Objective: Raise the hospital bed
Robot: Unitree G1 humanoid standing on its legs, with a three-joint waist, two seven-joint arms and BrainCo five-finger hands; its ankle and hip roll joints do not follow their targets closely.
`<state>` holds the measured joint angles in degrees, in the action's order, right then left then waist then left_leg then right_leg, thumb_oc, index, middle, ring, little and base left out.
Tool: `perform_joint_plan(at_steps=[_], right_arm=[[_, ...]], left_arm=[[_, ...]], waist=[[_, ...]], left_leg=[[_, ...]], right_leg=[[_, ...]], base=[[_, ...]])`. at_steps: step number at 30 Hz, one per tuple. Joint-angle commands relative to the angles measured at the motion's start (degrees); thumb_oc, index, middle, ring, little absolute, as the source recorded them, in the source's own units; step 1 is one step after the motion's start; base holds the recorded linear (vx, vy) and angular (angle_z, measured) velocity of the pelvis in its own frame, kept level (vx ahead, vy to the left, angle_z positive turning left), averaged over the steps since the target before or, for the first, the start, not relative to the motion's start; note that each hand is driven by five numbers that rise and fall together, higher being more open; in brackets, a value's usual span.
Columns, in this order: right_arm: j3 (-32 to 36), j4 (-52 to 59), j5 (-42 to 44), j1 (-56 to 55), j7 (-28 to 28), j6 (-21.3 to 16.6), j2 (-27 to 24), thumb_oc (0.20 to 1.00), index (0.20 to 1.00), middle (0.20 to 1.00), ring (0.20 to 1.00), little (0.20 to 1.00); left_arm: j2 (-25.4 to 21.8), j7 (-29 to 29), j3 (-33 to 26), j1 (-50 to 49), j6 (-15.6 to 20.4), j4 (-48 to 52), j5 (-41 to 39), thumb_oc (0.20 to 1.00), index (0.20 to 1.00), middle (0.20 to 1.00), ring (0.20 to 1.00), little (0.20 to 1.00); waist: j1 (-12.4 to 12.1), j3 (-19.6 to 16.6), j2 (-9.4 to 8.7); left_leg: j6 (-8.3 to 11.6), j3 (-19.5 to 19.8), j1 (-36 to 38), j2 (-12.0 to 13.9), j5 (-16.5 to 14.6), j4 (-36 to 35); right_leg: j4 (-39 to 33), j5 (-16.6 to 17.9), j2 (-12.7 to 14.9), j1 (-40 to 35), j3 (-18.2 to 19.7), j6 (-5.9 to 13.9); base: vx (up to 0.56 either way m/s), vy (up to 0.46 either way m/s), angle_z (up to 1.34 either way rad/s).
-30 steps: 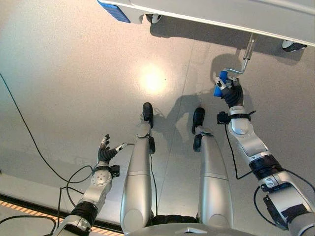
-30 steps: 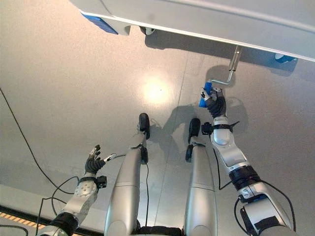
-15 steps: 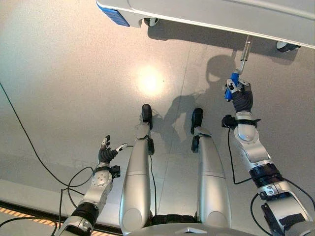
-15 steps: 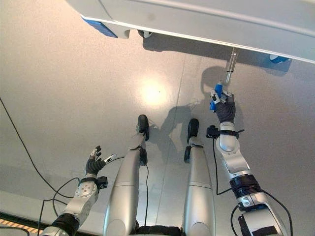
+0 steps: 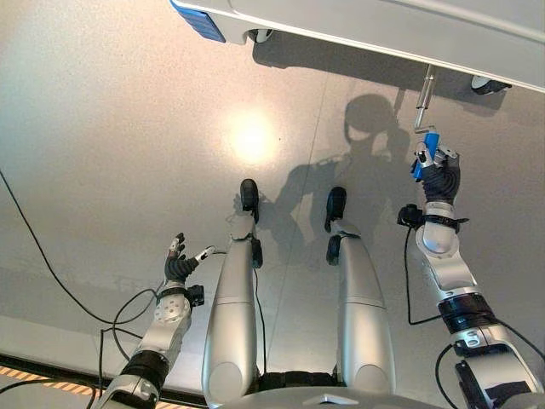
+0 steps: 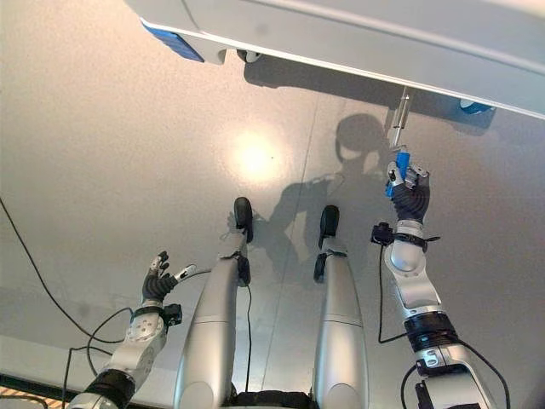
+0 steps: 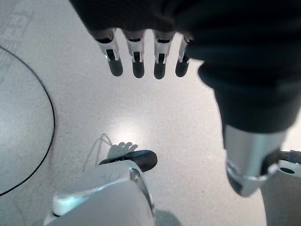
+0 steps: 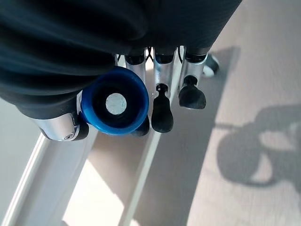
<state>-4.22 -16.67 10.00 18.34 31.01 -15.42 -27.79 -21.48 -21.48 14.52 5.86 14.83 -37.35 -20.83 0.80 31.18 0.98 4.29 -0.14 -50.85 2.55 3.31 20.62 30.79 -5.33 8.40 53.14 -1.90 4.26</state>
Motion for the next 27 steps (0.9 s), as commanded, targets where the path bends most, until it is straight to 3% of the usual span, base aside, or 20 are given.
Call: perform_joint_plan(at_steps=[1, 6, 9, 11, 16, 23, 27], right_arm=[[14.07, 3.99, -3.90, -0.54, 10.74, -2.46, -10.42, 0.200, 0.200, 0.200, 0.200, 0.200], [13.69, -0.71, -7.31, -0.98, 11.92, 1.68, -13.40, 0.200, 0.200, 0.200, 0.200, 0.200], [13.68, -0.72, -7.31, -0.97, 11.92, 1.68, -13.41, 0.200, 0.200, 0.200, 0.200, 0.200], [11.91, -6.86, -8.49, 0.33, 11.80, 4.84, -15.93, 0.200, 0.200, 0.200, 0.200, 0.200], [9.53, -12.40, -10.13, 2.52, 11.27, 7.89, -18.56, 0.200, 0.200, 0.200, 0.200, 0.200], [2.65, -22.40, -13.47, 8.37, 10.02, 11.92, -21.26, 0.200, 0.200, 0.200, 0.200, 0.200], [-5.97, -38.67, -13.41, 16.71, 7.52, 13.76, -21.27, 0.200, 0.200, 0.200, 0.200, 0.200]], left_arm=[[-1.02, -1.77, -2.54, -5.98, 0.96, 0.52, 2.26, 1.000, 1.000, 1.000, 1.000, 1.000], [-1.25, -2.32, -2.81, -6.63, 1.03, 1.07, 2.46, 1.000, 1.000, 1.000, 1.000, 1.000], [-1.24, -2.32, -2.82, -6.63, 1.03, 1.07, 2.46, 1.000, 1.000, 1.000, 1.000, 1.000], [-1.49, -2.58, -2.64, -6.85, 0.98, 1.24, 2.35, 1.000, 1.000, 1.000, 1.000, 1.000], [-1.70, -2.76, -2.32, -7.19, 1.09, 2.18, 2.01, 1.000, 1.000, 1.000, 1.000, 1.000], [-1.58, -3.14, -1.31, -6.89, 1.47, 2.55, 1.19, 1.000, 1.000, 1.000, 1.000, 1.000], [-1.77, -2.97, 0.51, -5.72, 1.80, 2.41, 0.59, 1.000, 1.000, 1.000, 1.000, 1.000]], waist=[[2.41, -1.38, -0.60], [2.38, -1.38, -1.04], [2.39, -1.38, -1.04], [2.29, -1.38, -1.35], [2.17, -1.38, -1.32], [1.58, -1.38, -1.02], [0.34, -1.38, 0.04]], left_leg=[[0.88, 0.51, 0.76, -0.83, -2.55, 3.89], [0.86, 0.85, -0.14, -0.63, -2.57, 4.19], [0.86, 0.85, -0.14, -0.63, -2.57, 4.19], [0.82, 0.98, -1.07, -0.61, -2.63, 4.56], [0.76, 1.13, -2.00, -0.51, -2.75, 4.78], [0.70, 1.40, -3.89, -0.75, -2.86, 5.56], [0.80, 1.68, -5.31, -0.91, -2.44, 5.53]], right_leg=[[-1.69, 4.36, -0.65, -0.52, 0.63, 3.16], [-1.51, 4.27, -0.86, 0.35, 0.58, 3.01], [-1.51, 4.27, -0.86, 0.36, 0.58, 3.00], [-1.14, 4.36, -0.90, 1.31, 0.41, 2.98], [-0.75, 4.33, -0.90, 2.26, 0.22, 2.94], [0.00, 4.22, -0.82, 3.98, 0.01, 2.68], [0.36, 4.40, -0.53, 5.17, -0.59, 2.54]], base=[[0.00, 0.000, 0.00], [0.00, -0.007, 0.00], [0.00, 0.000, 0.00], [0.02, -0.034, 0.00], [0.00, 0.000, 0.00], [0.00, 0.000, 0.00], [0.00, -0.002, 0.01]])
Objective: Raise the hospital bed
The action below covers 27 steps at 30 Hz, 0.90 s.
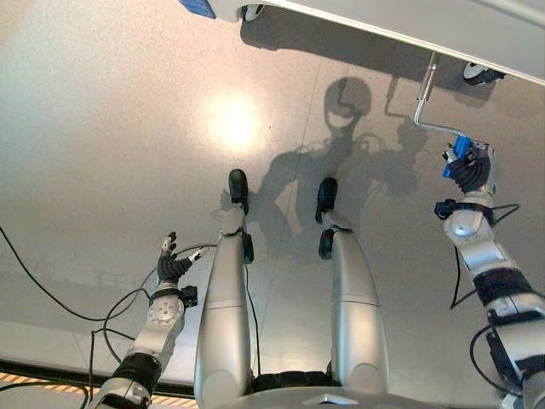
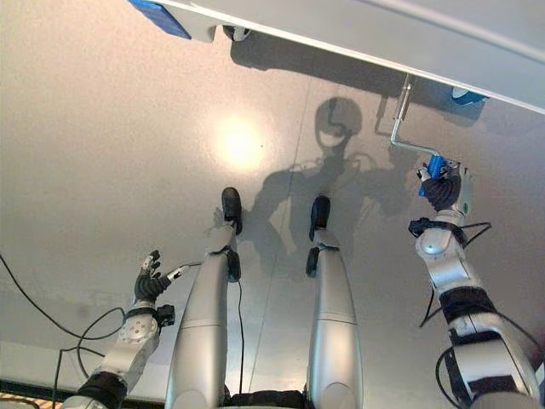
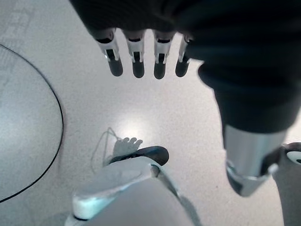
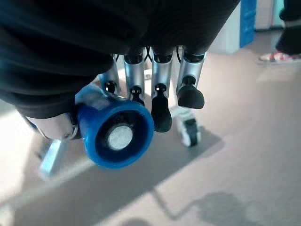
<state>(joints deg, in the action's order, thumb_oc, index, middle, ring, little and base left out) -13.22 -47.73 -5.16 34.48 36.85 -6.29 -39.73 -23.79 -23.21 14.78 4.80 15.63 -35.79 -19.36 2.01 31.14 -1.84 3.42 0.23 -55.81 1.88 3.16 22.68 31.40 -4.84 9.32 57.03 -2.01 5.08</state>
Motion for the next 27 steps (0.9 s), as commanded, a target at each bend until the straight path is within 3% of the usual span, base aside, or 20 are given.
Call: perform_joint_plan(at_steps=[1, 5, 12, 13, 16, 17, 18, 19, 20, 21, 22, 23, 27], right_arm=[[2.99, -7.64, 1.76, 0.62, 1.69, 4.62, -9.32, 0.200, 0.200, 0.200, 0.200, 0.200], [-4.02, -21.37, 3.49, 8.67, -2.40, 4.83, -8.29, 0.200, 0.200, 0.200, 0.200, 0.200], [-11.36, -26.91, 0.77, 16.75, -6.63, 6.78, -6.96, 0.200, 0.200, 0.200, 0.200, 0.200], [-12.07, -27.92, 0.86, 16.27, -7.14, 6.92, -6.60, 0.200, 0.200, 0.200, 0.200, 0.200], [-13.53, -29.70, 0.21, 18.28, -8.57, 7.23, -5.86, 0.200, 0.200, 0.200, 0.200, 0.200], [-13.32, -29.64, 0.20, 19.52, -8.55, 7.24, -6.11, 0.200, 0.200, 0.200, 0.200, 0.200], [-13.92, -30.61, 0.05, 20.80, -9.15, 7.40, -5.08, 0.200, 0.200, 0.200, 0.200, 0.200], [-14.17, -30.74, 0.08, 19.63, -9.19, 7.36, -4.82, 0.200, 0.200, 0.200, 0.200, 0.200], [-13.95, -30.93, 0.52, 21.66, -9.26, 7.37, -4.28, 0.200, 0.200, 0.200, 0.200, 0.200], [-14.17, -31.05, 0.54, 20.47, -9.29, 7.34, -4.04, 0.200, 0.200, 0.200, 0.200, 0.200], [-14.40, -31.11, 0.69, 22.59, -9.75, 7.27, -2.92, 0.200, 0.200, 0.200, 0.200, 0.200], [-14.60, -31.23, 0.71, 21.37, -9.79, 7.23, -2.67, 0.200, 0.200, 0.200, 0.200, 0.200], [-14.66, -30.80, 1.46, 21.66, -10.53, 6.98, -0.04, 0.200, 0.200, 0.200, 0.200, 0.200]], left_arm=[[0.55, -1.23, 0.23, -4.67, 1.00, 0.85, -0.88, 1.000, 1.000, 1.000, 1.000, 1.000], [0.40, -0.68, 2.90, -3.11, 1.14, 0.21, -1.75, 1.000, 1.000, 1.000, 1.000, 1.000], [0.16, 0.03, 4.48, -2.03, 1.32, 0.35, -3.04, 1.000, 1.000, 1.000, 1.000, 1.000], [0.31, 0.21, 5.35, -3.25, 1.44, 0.46, -3.32, 1.000, 1.000, 1.000, 1.000, 1.000], [0.22, 0.52, 6.19, -3.18, 1.53, 1.73, -3.80, 1.000, 1.000, 1.000, 1.000, 1.000], [0.20, 0.50, 5.68, -1.98, 1.51, 1.81, -3.78, 1.000, 1.000, 1.000, 1.000, 1.000], [0.26, 0.61, 6.02, -1.60, 1.49, 2.25, -3.88, 1.000, 1.000, 1.000, 1.000, 1.000], [0.29, 0.63, 6.53, -2.80, 1.51, 2.18, -3.90, 1.000, 1.000, 1.000, 1.000, 1.000], [0.36, 0.59, 6.50, -1.01, 1.45, 2.39, -3.94, 1.000, 1.000, 1.000, 1.000, 1.000], [0.40, 0.61, 7.02, -2.18, 1.46, 2.30, -3.96, 1.000, 1.000, 1.000, 1.000, 1.000], [0.43, 0.49, 7.04, -0.67, 1.37, 2.63, -3.77, 1.000, 1.000, 1.000, 1.000, 1.000], [0.46, 0.51, 7.58, -1.86, 1.38, 2.55, -3.79, 1.000, 1.000, 1.000, 1.000, 1.000], [0.80, 0.35, 7.81, -1.40, 1.22, 2.72, -4.32, 1.000, 1.000, 1.000, 1.000, 1.000]], waist=[[-0.85, -1.35, 2.85], [-2.47, -1.35, 4.60], [-3.57, -1.35, 6.22], [-3.69, -1.35, 6.53], [-4.34, -1.35, 7.53], [-4.37, -1.35, 7.55], [-5.01, -1.35, 8.13], [-4.93, -1.35, 8.14], [-5.43, -1.35, 8.58], [-5.35, -1.35, 8.59], [-5.93, -1.35, 9.12], [-5.84, -1.35, 9.12], [-6.62, -1.35, 9.96]], left_leg=[[1.66, 1.30, -0.36, -0.24, -2.29, 3.47], [1.58, 1.57, -1.21, -0.45, -1.98, 3.50], [1.81, 1.90, -2.93, -0.39, -1.62, 4.12], [2.01, 2.11, -1.15, -0.44, -3.73, 4.87], [2.06, 2.42, -2.24, -0.51, -3.56, 5.03], [1.88, 2.36, -4.39, -0.47, -1.46, 4.35], [1.86, 2.66, -5.43, -0.59, -1.39, 4.78], [2.04, 2.74, -3.34, -0.64, -3.54, 5.56], [1.80, 2.75, -6.33, -0.76, -1.53, 5.48], [1.98, 2.81, -4.26, -0.82, -3.67, 6.27], [1.77, 3.15, -7.44, -1.05, -1.71, 6.29], [1.95, 3.18, -5.36, -1.12, -3.84, 7.10], [1.86, 3.58, -7.23, -1.55, -4.29, 8.55]], right_leg=[[-0.25, 3.91, -1.44, 1.29, -0.48, 1.72], [0.27, 4.06, -1.35, 2.32, -0.81, 1.65], [1.22, 3.72, -1.61, 4.23, -1.05, 1.43], [2.45, 1.49, -1.53, 2.66, -0.87, 1.73], [3.38, 1.19, -1.30, 3.94, -1.10, 1.68], [2.42, 3.24, -1.32, 5.92, -1.40, 1.33], [3.34, 2.98, -1.25, 6.95, -1.57, 1.28], [4.38, 0.89, -1.21, 5.03, -1.28, 1.63], [4.21, 2.61, -1.13, 7.53, -1.86, 1.15], [5.23, 0.56, -1.08, 5.62, -1.54, 1.51], [5.35, 2.17, -0.84, 8.66, -2.10, 1.11], [6.40, 0.11, -0.78, 6.76, -1.76, 1.47], [8.83, -0.97, -0.16, 8.53, -2.13, 1.34]], base=[[0.00, -0.008, 0.03], [0.00, 0.000, 0.00], [0.01, -0.003, 0.00], [0.07, -0.022, 0.01], [0.01, -0.019, 0.04], [-0.05, -0.019, 0.08], [0.01, -0.015, 0.06], [0.01, -0.028, 0.05], [0.06, -0.017, 0.04], [-0.04, -0.020, 0.10], [0.07, -0.015, 0.14], [0.03, -0.007, 0.14], [0.03, -0.006, 0.11]])
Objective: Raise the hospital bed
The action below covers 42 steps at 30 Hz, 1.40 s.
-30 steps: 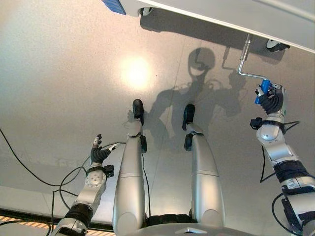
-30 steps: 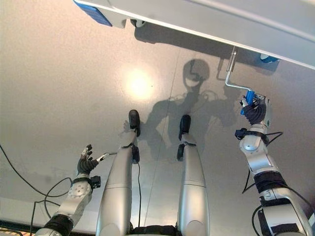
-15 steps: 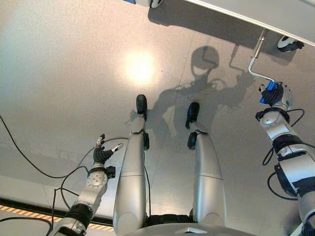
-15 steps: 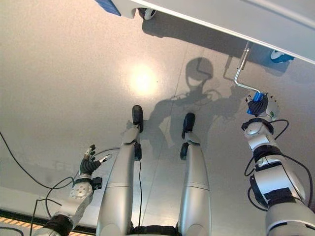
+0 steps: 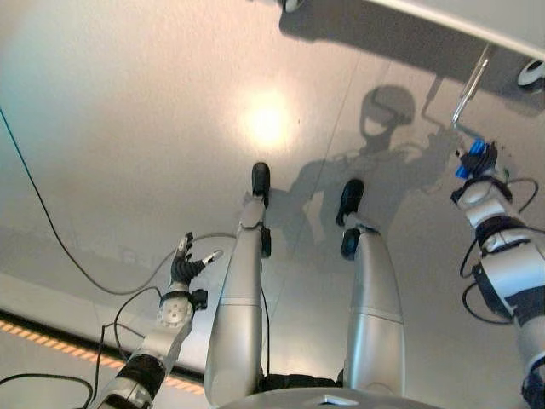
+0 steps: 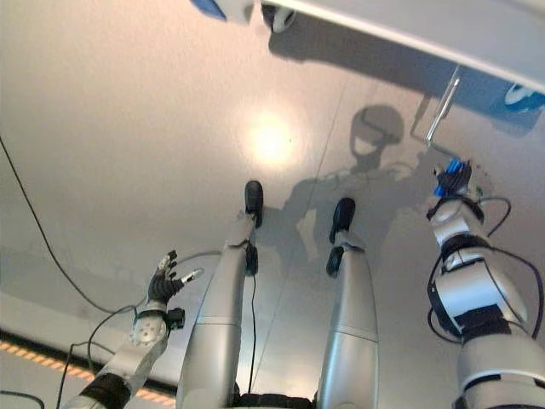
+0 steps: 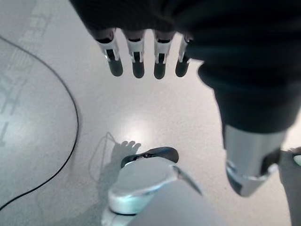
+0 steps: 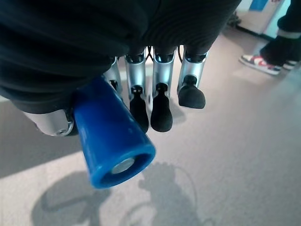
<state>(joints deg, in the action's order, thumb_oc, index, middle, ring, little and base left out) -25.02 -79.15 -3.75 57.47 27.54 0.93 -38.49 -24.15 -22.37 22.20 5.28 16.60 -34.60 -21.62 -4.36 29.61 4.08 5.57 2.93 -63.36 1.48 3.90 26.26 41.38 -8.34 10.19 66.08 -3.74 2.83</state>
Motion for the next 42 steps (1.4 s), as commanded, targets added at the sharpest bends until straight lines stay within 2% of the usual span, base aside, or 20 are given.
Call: perform_joint_plan(at_steps=[1, 7, 14, 15, 17, 18, 21, 22, 28, 31, 33, 41, 42], right_arm=[[-2.90, 0.77, 0.25, -0.99, -1.31, -0.31, -0.67, 0.200, 0.200, 0.200, 0.200, 0.200], [-3.42, 2.18, 1.15, 1.12, -1.91, -1.24, 5.70, 0.200, 0.200, 0.200, 0.200, 0.200], [-5.26, 9.47, 2.65, 2.50, -1.42, -4.05, 12.16, 0.200, 0.200, 0.200, 0.200, 0.200], [-6.59, 14.37, 3.01, 2.34, -1.68, -5.50, 14.42, 0.200, 0.200, 0.200, 0.200, 0.200], [-7.02, 16.88, 3.38, 1.99, -1.57, -6.09, 15.23, 0.200, 0.200, 0.200, 0.200, 0.200], [-8.68, 23.42, 3.83, 1.40, -2.14, -7.53, 17.05, 0.200, 0.200, 0.200, 0.200, 0.200], [-9.30, 28.98, 4.88, 0.04, -2.61, -8.90, 18.26, 0.200, 0.200, 0.200, 0.200, 0.200], [-10.07, 36.27, 6.45, -1.77, -3.42, -10.80, 19.63, 0.200, 0.200, 0.200, 0.200, 0.200], [-10.37, 50.53, 8.06, -6.68, -5.29, -13.90, 19.04, 0.200, 0.200, 0.200, 0.200, 0.200], [-8.38, 57.17, 11.26, -10.22, -6.11, -16.02, 18.56, 0.200, 0.200, 0.200, 0.200, 0.200], [-5.26, 63.27, 14.52, -14.70, -6.19, -18.25, 17.96, 0.200, 0.200, 0.200, 0.200, 0.200], [3.63, 70.12, 20.97, -24.63, -6.09, -21.86, 16.77, 0.200, 0.200, 0.200, 0.200, 0.200], [6.57, 71.42, 20.92, -25.60, -5.57, -22.00, 15.72, 0.200, 0.200, 0.200, 0.200, 0.200]], left_arm=[[1.14, -0.47, 0.56, -1.76, 0.21, 1.41, -2.01, 1.000, 1.000, 1.000, 1.000, 1.000], [1.34, -0.95, 1.62, -0.58, 0.07, 1.24, -1.98, 1.000, 1.000, 1.000, 1.000, 1.000], [1.10, -1.90, 1.06, 0.09, 0.15, 0.71, -2.24, 1.000, 1.000, 1.000, 1.000, 1.000], [0.69, -2.00, 0.65, -0.08, 0.30, 0.86, -2.22, 1.000, 1.000, 1.000, 1.000, 1.000], [0.57, -2.09, 0.42, -0.17, 0.32, 0.92, -2.23, 1.000, 1.000, 1.000, 1.000, 1.000], [0.16, -2.12, 0.20, -0.58, 0.44, 0.98, -2.24, 1.000, 1.000, 1.000, 1.000, 1.000], [-0.21, -2.16, -0.25, -1.23, 0.33, 0.69, -2.30, 1.000, 1.000, 1.000, 1.000, 1.000], [-0.50, -2.03, -0.70, -1.79, 0.21, 0.44, -2.35, 1.000, 1.000, 1.000, 1.000, 1.000], [-1.36, -1.24, -1.35, -3.91, -0.27, 0.78, -1.37, 1.000, 1.000, 1.000, 1.000, 1.000], [-1.22, -1.09, -1.89, -4.30, -0.74, 0.09, -1.16, 1.000, 1.000, 1.000, 1.000, 1.000], [-0.68, -0.47, -2.38, -4.85, -1.61, -1.15, -0.32, 1.000, 1.000, 1.000, 1.000, 1.000], [1.79, 1.33, -4.61, -4.26, -3.17, -7.57, 1.13, 1.000, 1.000, 1.000, 1.000, 1.000], [2.07, 2.30, -5.77, -2.70, -3.54, -9.42, 1.95, 1.000, 1.000, 1.000, 1.000, 1.000]], waist=[[-0.43, 0.19, 4.16], [-1.84, 0.19, 5.31], [-1.88, 0.19, 4.99], [-1.73, 0.19, 4.71], [-1.60, 0.19, 4.47], [-1.31, 0.19, 3.92], [-1.01, 0.19, 3.22], [-0.62, 0.19, 2.49], [0.08, 0.19, 1.18], [0.59, 0.19, 0.44], [1.33, 0.19, -0.27], [3.16, 0.19, -1.64], [3.73, 0.19, -2.06]], left_leg=[[-0.29, 0.99, -0.26, -1.24, -5.07, 5.32], [-0.43, 1.80, -2.34, -1.93, -5.38, 7.24], [-0.50, 1.67, -3.07, -2.18, -5.60, 8.37], [-0.55, 1.73, -3.13, -2.17, -5.77, 8.87], [-0.55, 1.66, -3.06, -2.21, -5.88, 9.01], [-0.59, 1.65, -3.19, -2.20, -6.13, 9.75], [-0.69, 1.65, -3.23, -2.20, -6.41, 10.59], [-0.80, 1.72, -3.24, -2.22, -6.75, 11.73], [-1.03, 1.69, -2.74, -2.30, -7.36, 13.66], [-1.11, 1.70, -2.24, -2.34, -7.40, 14.46], [-1.00, 1.36, -0.24, -2.14, -7.15, 13.83], [-0.92, 0.42, 8.77, -1.84, -7.20, 10.54], [-0.91, 0.24, 10.37, -1.58, -4.80, 7.72]], right_leg=[[-0.66, 2.32, -0.91, -0.07, -0.59, 3.55], [2.39, 1.13, -0.10, 1.75, -1.13, 3.31], [3.40, 0.74, -0.13, 2.39, -0.87, 3.11], [3.83, 0.64, -0.10, 2.53, -0.79, 2.99], [4.05, 0.53, -0.11, 2.58, -0.66, 2.98], [4.37, 0.47, -0.09, 2.67, -0.66, 2.95], [5.05, 0.26, -0.12, 2.70, -0.52, 2.88], [5.65, 0.08, -0.32, 2.62, -0.40, 2.80], [6.99, -0.37, -0.34, 1.76, -0.30, 2.78], [7.10, -0.12, -0.38, 0.83, -0.39, 2.81], [6.34, 0.18, -0.34, -1.34, -0.49, 2.81], [2.40, 0.54, -0.53, -10.51, -0.66, 3.05], [-0.53, 2.86, -0.71, -12.05, -1.01, 2.75]], base=[[0.02, -0.013, 0.07], [0.02, -0.011, 0.08], [0.01, 0.007, 0.03], [0.00, 0.000, 0.00], [0.00, 0.000, 0.00], [0.00, 0.000, 0.00], [0.00, 0.000, 0.00], [0.00, 0.000, 0.00], [-0.01, 0.005, -0.05], [-0.04, 0.043, -0.02], [-0.06, 0.038, -0.01], [-0.05, 0.043, 0.00], [-0.09, 0.040, -0.03]])
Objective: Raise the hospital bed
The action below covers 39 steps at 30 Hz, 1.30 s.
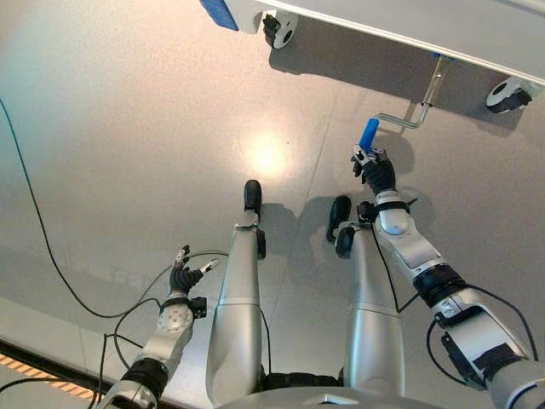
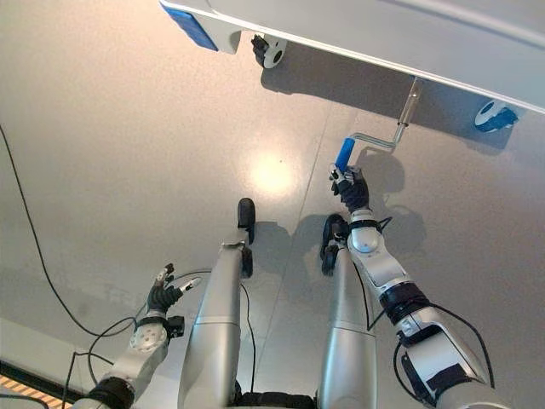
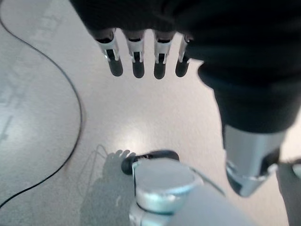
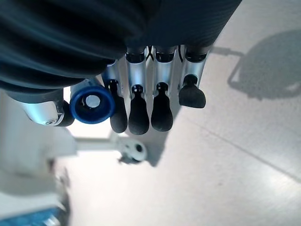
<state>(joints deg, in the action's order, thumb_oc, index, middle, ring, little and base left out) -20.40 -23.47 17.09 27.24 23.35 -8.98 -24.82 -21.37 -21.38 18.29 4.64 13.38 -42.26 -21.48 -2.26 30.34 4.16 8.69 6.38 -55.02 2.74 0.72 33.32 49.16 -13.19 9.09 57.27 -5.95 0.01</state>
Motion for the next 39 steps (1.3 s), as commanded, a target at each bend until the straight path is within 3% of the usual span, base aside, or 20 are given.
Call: perform_joint_plan(at_steps=[1, 4, 14, 28, 34, 36, 39], right_arm=[[1.96, 15.79, 0.08, 4.54, -1.38, -12.07, 2.05, 0.200, 0.200, 0.200, 0.200, 0.200], [7.14, 17.85, 0.20, -1.54, -1.21, -12.33, 0.18, 0.200, 0.200, 0.200, 0.200, 0.200], [18.12, 16.99, 0.56, -8.12, 1.97, -13.21, -2.20, 0.200, 0.200, 0.200, 0.200, 0.200], [21.47, 14.42, -2.50, -4.97, 5.30, -12.44, -8.68, 0.200, 0.200, 0.200, 0.200, 0.200], [22.57, 13.27, -2.36, -5.85, 6.31, -12.67, -8.56, 0.200, 0.200, 0.200, 0.200, 0.200], [23.78, 11.56, 0.27, -7.81, 6.57, -13.93, -5.20, 1.000, 1.000, 1.000, 1.000, 1.000], [25.46, 7.57, 4.03, -10.15, 6.35, -14.98, -1.34, 1.000, 1.000, 1.000, 1.000, 1.000]], left_arm=[[-0.71, 1.32, -1.81, -2.09, -0.31, -1.77, 1.80, 1.000, 1.000, 1.000, 1.000, 1.000], [-0.13, 2.26, -4.32, -1.96, -0.66, -3.94, 3.33, 1.000, 1.000, 1.000, 1.000, 1.000], [0.06, 3.25, -6.63, -3.19, 0.17, -3.71, 3.54, 1.000, 1.000, 1.000, 1.000, 1.000], [0.15, 3.15, -5.38, -4.79, 0.71, -1.18, 3.95, 1.000, 1.000, 1.000, 1.000, 1.000], [0.52, 3.01, -5.19, -4.58, 0.64, -1.51, 4.10, 1.000, 1.000, 1.000, 1.000, 1.000], [1.08, 2.99, -5.27, -3.59, 0.37, -2.98, 4.54, 1.000, 1.000, 1.000, 1.000, 1.000], [1.61, 3.14, -5.88, -2.01, 0.23, -5.04, 5.11, 1.000, 1.000, 1.000, 1.000, 1.000]], waist=[[1.60, -0.55, -2.13], [2.67, -0.55, -3.15], [4.03, -0.55, -3.75], [3.51, -0.55, -2.82], [3.44, -0.55, -2.90], [3.52, -0.55, -2.93], [3.95, -0.55, -3.22]], left_leg=[[-4.03, -3.21, 2.16, -2.82, -1.59, 0.55], [-3.88, -3.51, 9.07, -2.62, -1.20, -2.97], [-3.58, -3.69, 18.13, -2.11, -0.72, -7.77], [-3.51, -3.22, 15.90, -2.24, -0.81, -7.92], [-3.57, -3.11, 15.86, -2.25, -0.68, -8.56], [-3.52, -3.28, 18.23, -2.15, -0.44, -10.29], [-3.36, -3.68, 23.33, -2.04, -0.08, -13.35]], right_leg=[[-8.42, 7.74, 0.37, -3.36, 1.18, 5.58], [-12.20, 8.28, 0.14, -10.29, 0.99, 6.08], [-17.21, 8.85, -0.23, -18.46, 0.98, 6.38], [-16.69, 8.58, -0.01, -16.21, 0.87, 6.61], [-17.11, 8.83, -0.03, -16.22, 0.94, 6.79], [-18.61, 9.37, -0.11, -18.33, 0.76, 7.08], [-21.59, 10.32, -0.16, -23.22, 0.50, 7.51]], base=[[-0.10, 0.049, -0.05], [-0.01, 0.008, -0.11], [0.00, -0.004, -0.02], [0.01, -0.013, -0.01], [0.04, -0.009, 0.04], [0.05, 0.004, 0.08], [0.05, 0.037, 0.01]])
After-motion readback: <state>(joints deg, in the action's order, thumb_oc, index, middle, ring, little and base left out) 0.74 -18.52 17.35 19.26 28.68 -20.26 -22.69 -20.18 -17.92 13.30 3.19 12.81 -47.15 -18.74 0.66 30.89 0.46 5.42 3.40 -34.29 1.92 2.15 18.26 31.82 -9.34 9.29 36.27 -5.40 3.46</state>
